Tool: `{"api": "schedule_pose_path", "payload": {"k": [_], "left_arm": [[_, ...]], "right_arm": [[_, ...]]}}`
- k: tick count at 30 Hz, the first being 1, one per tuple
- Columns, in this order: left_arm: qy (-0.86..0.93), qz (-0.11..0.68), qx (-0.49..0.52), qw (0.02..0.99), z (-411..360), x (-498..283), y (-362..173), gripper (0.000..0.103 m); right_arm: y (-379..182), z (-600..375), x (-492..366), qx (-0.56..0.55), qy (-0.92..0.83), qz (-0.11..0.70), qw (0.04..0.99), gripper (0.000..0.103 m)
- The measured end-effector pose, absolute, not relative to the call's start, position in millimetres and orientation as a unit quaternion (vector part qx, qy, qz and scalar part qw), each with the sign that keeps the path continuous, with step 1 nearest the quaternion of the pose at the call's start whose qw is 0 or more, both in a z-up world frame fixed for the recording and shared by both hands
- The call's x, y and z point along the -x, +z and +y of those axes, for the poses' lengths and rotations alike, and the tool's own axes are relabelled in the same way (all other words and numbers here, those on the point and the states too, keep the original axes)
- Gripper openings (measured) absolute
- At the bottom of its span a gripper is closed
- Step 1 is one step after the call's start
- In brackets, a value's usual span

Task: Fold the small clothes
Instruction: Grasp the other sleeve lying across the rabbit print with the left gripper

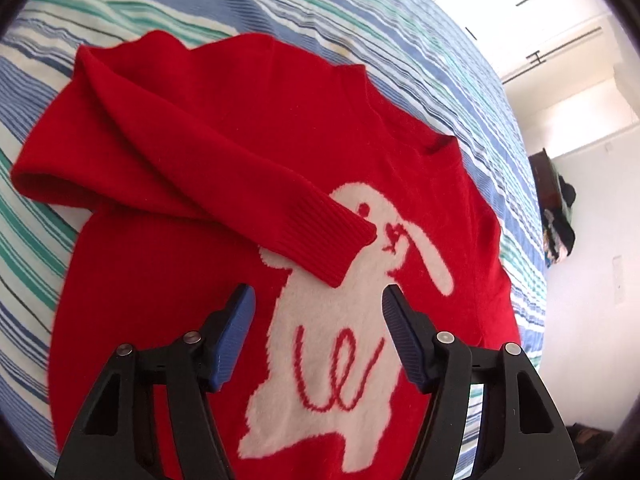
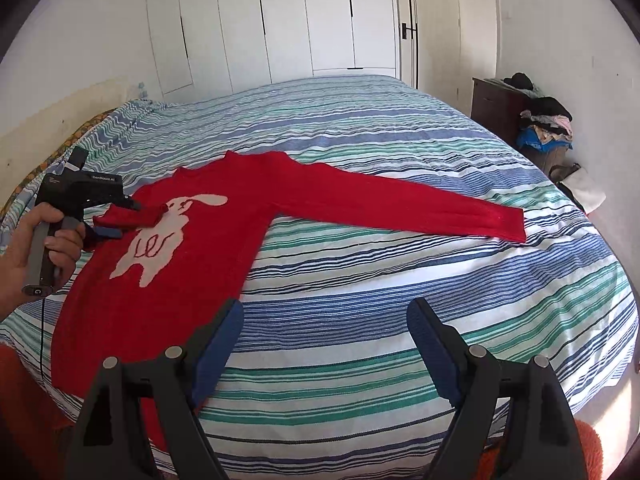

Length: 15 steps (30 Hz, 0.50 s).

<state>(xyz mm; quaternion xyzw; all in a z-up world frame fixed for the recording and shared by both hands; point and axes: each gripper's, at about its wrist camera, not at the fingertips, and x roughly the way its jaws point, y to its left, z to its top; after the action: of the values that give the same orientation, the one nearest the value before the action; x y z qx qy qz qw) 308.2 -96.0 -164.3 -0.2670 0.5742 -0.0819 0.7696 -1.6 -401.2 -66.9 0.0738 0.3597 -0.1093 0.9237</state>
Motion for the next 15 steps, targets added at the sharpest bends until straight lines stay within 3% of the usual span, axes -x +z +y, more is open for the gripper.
{"api": "schedule_pose_path", "payload": {"k": [4,9,11,15], "left_arm": [[-0.067,0.567,0.303,0.763,-95,-319,-174,0.065],[-0.059,0.559,0.314,0.765,-91,-325,-176,0.034],[-0.063,0.560,0.317,0.763,-90,-324,-178,0.012],[-0.074,0.555,0.326,0.761,-86,-319,-173,0.003]], "right_arm": [[-73,-401,-2,-0.076,-0.099,0.368,0.921,0.083],[-78,-403,-9,-0.085,-0.097,0.374,0.918,0.083],[-80,-404,-12,-0.090,-0.096,0.378,0.916,0.083],[-84,-403,-15,-0.089,-0.091,0.387,0.913,0.083]]}}
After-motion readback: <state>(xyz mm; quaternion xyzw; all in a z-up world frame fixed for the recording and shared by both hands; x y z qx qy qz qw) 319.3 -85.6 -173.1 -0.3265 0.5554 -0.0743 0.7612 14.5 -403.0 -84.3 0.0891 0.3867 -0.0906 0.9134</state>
